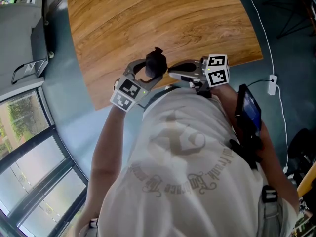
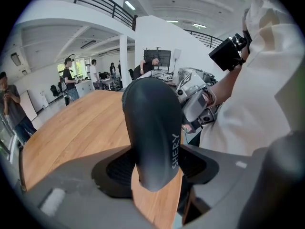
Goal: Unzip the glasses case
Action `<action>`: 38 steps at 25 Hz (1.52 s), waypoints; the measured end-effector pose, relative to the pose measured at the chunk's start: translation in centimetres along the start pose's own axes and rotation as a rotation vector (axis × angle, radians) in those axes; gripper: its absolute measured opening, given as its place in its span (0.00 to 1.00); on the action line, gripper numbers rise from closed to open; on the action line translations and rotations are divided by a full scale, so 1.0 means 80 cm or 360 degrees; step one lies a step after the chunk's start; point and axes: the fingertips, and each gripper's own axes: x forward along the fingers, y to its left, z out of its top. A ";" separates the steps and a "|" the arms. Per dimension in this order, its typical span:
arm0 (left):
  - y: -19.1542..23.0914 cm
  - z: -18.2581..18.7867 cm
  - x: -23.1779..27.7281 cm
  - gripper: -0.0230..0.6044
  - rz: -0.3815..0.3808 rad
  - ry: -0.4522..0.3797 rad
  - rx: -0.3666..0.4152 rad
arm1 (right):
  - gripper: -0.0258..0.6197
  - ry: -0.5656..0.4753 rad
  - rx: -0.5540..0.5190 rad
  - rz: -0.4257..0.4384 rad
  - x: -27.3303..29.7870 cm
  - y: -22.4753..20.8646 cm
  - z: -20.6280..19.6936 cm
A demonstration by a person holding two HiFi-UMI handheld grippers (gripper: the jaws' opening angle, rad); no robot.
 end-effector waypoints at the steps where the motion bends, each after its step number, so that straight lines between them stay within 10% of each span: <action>1: 0.000 0.000 0.000 0.51 0.0003 0.0004 0.0010 | 0.05 0.0002 -0.0002 -0.0001 0.000 0.000 0.000; 38: 0.019 -0.036 0.000 0.51 0.0161 0.0325 0.0476 | 0.05 -0.0045 0.0069 0.0046 0.002 0.004 0.012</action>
